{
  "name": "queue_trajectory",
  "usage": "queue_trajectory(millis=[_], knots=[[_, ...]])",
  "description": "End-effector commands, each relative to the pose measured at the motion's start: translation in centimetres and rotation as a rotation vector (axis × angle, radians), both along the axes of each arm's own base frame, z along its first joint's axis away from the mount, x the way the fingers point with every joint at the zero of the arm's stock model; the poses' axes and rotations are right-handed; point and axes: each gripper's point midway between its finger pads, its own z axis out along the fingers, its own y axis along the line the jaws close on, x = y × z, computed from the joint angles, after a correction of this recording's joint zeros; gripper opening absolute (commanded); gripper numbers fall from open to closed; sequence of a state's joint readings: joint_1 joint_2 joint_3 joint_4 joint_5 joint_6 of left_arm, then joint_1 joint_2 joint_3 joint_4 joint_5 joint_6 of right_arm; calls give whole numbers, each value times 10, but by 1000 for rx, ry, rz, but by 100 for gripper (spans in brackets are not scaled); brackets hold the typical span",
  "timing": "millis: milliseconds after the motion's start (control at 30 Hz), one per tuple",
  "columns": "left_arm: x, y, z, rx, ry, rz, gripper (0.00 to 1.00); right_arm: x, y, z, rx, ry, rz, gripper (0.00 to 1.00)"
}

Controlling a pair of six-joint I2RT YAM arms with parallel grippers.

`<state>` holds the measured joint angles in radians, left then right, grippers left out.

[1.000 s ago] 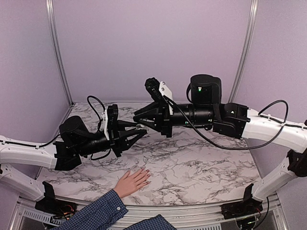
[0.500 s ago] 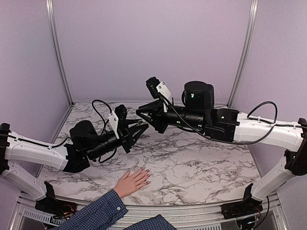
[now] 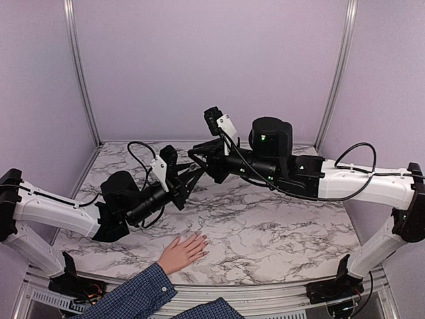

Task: Paint the nails
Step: Screw the nail polish bottle cap onto the nail polish bottle.

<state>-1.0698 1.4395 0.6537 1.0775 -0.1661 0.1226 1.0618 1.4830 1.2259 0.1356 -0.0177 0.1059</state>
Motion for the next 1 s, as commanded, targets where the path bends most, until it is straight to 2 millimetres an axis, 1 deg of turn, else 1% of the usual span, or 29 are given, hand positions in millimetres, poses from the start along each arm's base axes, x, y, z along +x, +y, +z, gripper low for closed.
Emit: queue_trajectory(millis=[0,133,233,300,400,500,600,700,833,967], knots=[[5,21,41,-146,-55,61,0,-13,-2,1,-3,-3,49,30],[-2,23,40,-142,-58,30,0,-21,-10,16,29,-43,73,44],[-8,23,39,-133,-62,1,0,-32,-18,29,51,-83,107,52],[-15,21,39,-128,-67,-42,0,-39,-24,37,60,-114,136,56],[-36,11,39,-103,-79,-177,0,-51,-31,43,63,-140,187,61],[-62,3,43,-88,-94,-337,0,-71,-37,47,47,-202,298,63],[-88,-3,46,-72,-102,-490,0,-103,-43,51,47,-254,458,64],[-107,-7,48,-56,-96,-611,0,-132,-49,54,41,-289,614,64],[-123,-11,50,-39,-79,-722,0,-154,-53,53,12,-308,746,61],[-138,-14,50,-31,-47,-829,0,-165,-55,54,10,-319,815,58]])
